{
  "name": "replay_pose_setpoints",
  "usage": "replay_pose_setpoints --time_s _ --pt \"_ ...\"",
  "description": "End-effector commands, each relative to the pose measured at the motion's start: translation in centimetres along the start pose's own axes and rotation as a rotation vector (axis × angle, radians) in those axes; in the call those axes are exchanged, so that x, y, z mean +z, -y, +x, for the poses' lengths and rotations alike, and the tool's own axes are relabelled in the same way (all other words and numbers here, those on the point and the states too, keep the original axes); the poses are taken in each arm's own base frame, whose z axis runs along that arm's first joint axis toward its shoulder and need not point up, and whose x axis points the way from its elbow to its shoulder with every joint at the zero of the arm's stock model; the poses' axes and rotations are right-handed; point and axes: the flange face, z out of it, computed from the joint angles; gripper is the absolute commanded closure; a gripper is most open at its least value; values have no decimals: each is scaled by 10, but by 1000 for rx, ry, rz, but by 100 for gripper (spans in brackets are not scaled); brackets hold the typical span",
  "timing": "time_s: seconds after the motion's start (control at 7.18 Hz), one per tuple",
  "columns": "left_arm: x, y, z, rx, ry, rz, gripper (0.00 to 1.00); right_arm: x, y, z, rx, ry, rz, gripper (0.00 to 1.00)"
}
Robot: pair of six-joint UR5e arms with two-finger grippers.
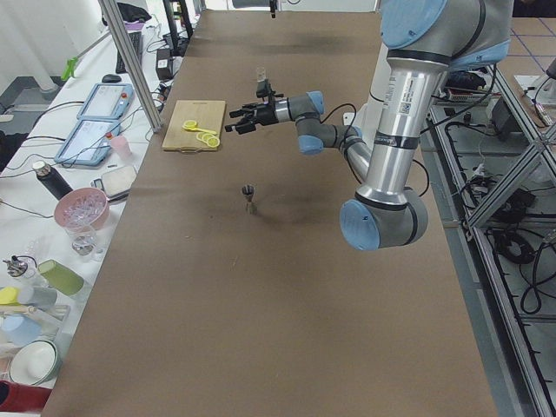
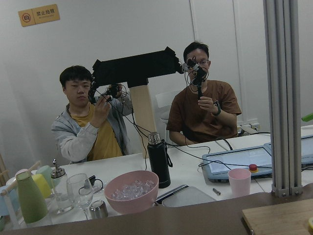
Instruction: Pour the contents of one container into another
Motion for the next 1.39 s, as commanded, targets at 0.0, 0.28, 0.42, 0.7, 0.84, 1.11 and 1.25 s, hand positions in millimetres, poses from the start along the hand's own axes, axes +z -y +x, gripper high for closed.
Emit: replay_pose_setpoints --time_s 0.0,0.28,0.42,0.7,0.84,1.11,1.25 --pt "62 41 -22 72 -72 -82 1 0 0 -1 -1 0 0 0" --pt "115 70 -47 139 -108 -157 1 0 -1 1 2 0 -2 0" --pt "133 72 -58 195 -162 -224 1 1 0 0 1 0 -3 0" --pt "161 75 -101 202 -205 -339 1 1 0 0 1 0 -3 0" --pt "174 81 -131 179 -226 -398 1 1 0 0 1 0 -3 0" --pt "201 87 -220 80 -309 -606 1 1 0 0 0 0 -1 0" --pt "202 81 -256 27 -312 -704 1 1 0 0 0 0 -1 0"
